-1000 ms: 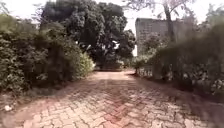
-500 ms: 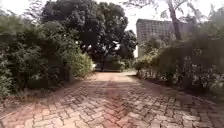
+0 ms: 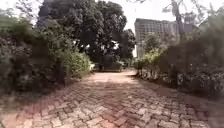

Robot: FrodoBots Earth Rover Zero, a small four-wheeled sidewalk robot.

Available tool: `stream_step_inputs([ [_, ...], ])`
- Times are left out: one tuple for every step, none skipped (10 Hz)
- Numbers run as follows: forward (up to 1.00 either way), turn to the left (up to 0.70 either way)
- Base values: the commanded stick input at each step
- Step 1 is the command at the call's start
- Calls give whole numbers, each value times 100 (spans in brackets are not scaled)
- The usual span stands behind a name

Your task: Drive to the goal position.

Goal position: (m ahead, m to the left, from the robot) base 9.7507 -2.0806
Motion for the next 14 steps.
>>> stream_step_inputs([
  [70,0],
  [70,0],
  [70,0],
  [70,0],
  [70,0],
  [70,0],
  [70,0],
  [70,0],
  [70,0],
  [70,0],
  [70,0],
  [70,0],
  [70,0],
  [70,0],
])
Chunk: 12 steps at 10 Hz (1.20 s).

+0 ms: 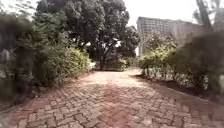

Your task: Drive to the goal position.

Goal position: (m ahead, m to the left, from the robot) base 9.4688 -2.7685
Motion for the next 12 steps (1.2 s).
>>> stream_step_inputs([
  [70,0],
  [70,0],
  [70,0],
  [70,0],
  [70,0],
  [70,0],
  [70,0],
  [70,0],
  [70,0],
  [70,0],
  [70,0],
  [70,0],
])
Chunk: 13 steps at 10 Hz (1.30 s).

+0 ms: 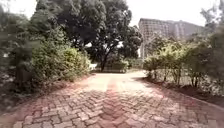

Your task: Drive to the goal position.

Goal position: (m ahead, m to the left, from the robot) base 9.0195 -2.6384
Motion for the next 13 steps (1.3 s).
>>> stream_step_inputs([
  [70,0],
  [70,0],
  [70,0],
  [70,0],
  [70,0],
  [70,0],
  [70,0],
  [70,0],
  [70,0],
  [70,0],
  [70,0],
  [70,0],
  [70,0],
])
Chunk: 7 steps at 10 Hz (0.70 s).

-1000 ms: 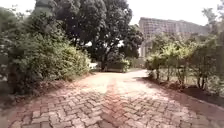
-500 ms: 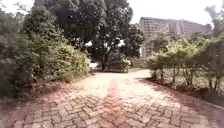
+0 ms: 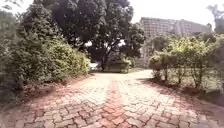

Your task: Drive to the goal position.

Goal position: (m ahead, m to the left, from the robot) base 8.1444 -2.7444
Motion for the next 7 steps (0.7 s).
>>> stream_step_inputs([
  [70,-5],
  [70,-22],
  [70,-35],
  [70,-35],
  [70,-35],
  [70,-35],
  [70,-35],
])
